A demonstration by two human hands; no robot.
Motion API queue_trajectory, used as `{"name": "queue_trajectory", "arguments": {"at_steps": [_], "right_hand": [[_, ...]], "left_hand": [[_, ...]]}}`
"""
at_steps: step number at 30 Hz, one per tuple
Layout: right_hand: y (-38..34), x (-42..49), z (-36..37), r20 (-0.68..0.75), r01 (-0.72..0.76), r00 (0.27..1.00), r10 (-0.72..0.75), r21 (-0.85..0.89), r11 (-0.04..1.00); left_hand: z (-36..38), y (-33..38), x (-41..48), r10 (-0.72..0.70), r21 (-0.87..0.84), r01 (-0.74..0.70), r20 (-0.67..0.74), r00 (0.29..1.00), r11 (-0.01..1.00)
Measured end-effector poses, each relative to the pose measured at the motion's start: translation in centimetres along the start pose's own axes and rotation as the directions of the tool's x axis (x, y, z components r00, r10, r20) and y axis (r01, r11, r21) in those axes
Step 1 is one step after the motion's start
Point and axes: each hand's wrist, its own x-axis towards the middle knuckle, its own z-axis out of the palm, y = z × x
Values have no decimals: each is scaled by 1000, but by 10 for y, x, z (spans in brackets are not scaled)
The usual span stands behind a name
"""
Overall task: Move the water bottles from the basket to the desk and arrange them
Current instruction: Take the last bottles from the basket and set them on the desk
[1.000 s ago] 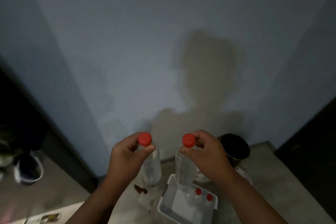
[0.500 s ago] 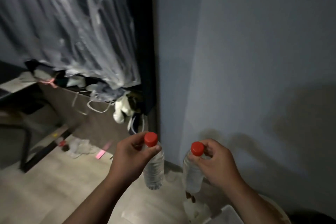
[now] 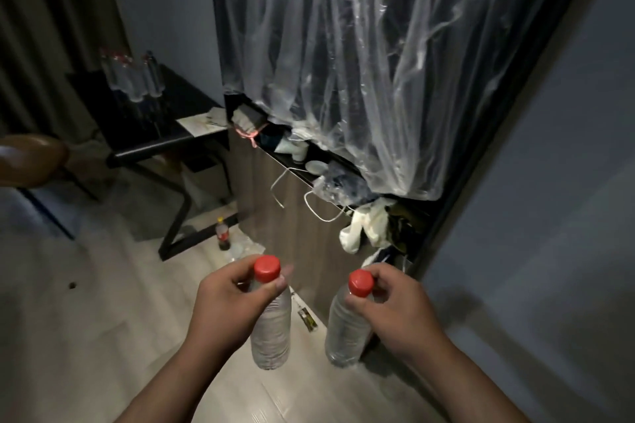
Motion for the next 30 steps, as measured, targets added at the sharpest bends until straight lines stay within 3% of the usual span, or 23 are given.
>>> {"name": "queue_trajectory", "arguments": {"at_steps": [12, 30], "right_hand": [[-65, 110, 115, 167, 130, 976, -138, 61, 990], [-118, 344, 217, 396, 281, 851, -346, 212, 936]], "left_hand": [[-103, -48, 86, -33, 27, 40, -216, 976, 999], [-143, -80, 255, -67, 125, 158, -538, 840, 980]]}}
